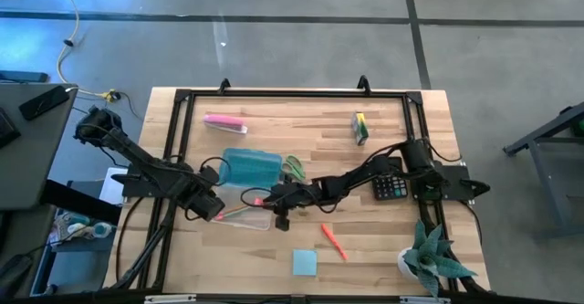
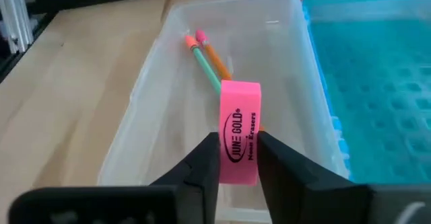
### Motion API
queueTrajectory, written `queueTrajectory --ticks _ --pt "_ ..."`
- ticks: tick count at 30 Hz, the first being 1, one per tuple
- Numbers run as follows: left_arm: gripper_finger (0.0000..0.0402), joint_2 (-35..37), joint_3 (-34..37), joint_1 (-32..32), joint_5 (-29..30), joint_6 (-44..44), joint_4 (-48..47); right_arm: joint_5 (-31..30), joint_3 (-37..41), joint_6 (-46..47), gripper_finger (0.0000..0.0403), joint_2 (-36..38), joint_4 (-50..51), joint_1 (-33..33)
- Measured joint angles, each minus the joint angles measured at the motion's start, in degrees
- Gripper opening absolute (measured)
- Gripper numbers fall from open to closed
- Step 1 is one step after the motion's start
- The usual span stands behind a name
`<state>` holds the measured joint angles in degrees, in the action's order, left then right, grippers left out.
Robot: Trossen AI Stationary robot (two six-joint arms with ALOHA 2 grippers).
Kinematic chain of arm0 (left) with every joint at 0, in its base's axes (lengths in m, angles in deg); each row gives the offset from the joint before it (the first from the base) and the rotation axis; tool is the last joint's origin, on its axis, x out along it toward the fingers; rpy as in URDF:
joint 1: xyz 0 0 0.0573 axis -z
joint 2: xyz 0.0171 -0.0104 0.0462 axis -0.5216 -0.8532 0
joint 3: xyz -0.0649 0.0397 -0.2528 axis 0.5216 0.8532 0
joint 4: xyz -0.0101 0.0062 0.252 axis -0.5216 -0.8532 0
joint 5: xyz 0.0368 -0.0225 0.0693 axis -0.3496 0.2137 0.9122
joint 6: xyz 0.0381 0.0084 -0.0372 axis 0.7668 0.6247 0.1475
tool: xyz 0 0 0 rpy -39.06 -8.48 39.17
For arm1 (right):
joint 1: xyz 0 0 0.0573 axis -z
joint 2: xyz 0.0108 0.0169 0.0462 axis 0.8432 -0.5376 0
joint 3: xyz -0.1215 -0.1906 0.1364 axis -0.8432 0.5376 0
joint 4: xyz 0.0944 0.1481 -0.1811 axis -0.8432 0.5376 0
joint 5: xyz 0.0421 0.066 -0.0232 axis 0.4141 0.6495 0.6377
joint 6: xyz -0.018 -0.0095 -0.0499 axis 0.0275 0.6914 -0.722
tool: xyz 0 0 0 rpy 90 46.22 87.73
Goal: Pack school essentials
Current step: Put the pink eraser into the supply box, then put the green scissors into the supply box
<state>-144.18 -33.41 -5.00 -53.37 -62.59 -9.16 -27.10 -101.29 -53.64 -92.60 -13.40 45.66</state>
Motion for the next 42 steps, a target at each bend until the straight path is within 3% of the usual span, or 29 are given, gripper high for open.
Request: queueTrajectory --ticks 7,11,32,37,42 --pt "0.0117 -2.15 -0.13 0.02 -0.1 0.51 2.03 -0.32 -0.68 0.56 0.0165 1.43 4.76 -0.06" --pt "0.0117 -2.85 -0.06 0.02 -0.14 1.09 2.03 -0.67 -0.31 0.43 0.0187 3.35 6.0 0.01" --pt "0.0117 -3.01 -0.06 0.29 -1.33 4.6 2.33 -15.82 -0.25 -3.93 0.019 18.26 30.1 0.55" --pt "0.0117 -1.6 -0.12 0.18 1.3 6.3 1.05 -20.5 -0.25 -6.21 0.019 20.64 36.04 1.93" --pt "0.0117 1.06 -0.15 -1.86 4.79 10.55 0.04 -17.31 -0.25 -4.71 0.019 21.57 38.81 5.92"
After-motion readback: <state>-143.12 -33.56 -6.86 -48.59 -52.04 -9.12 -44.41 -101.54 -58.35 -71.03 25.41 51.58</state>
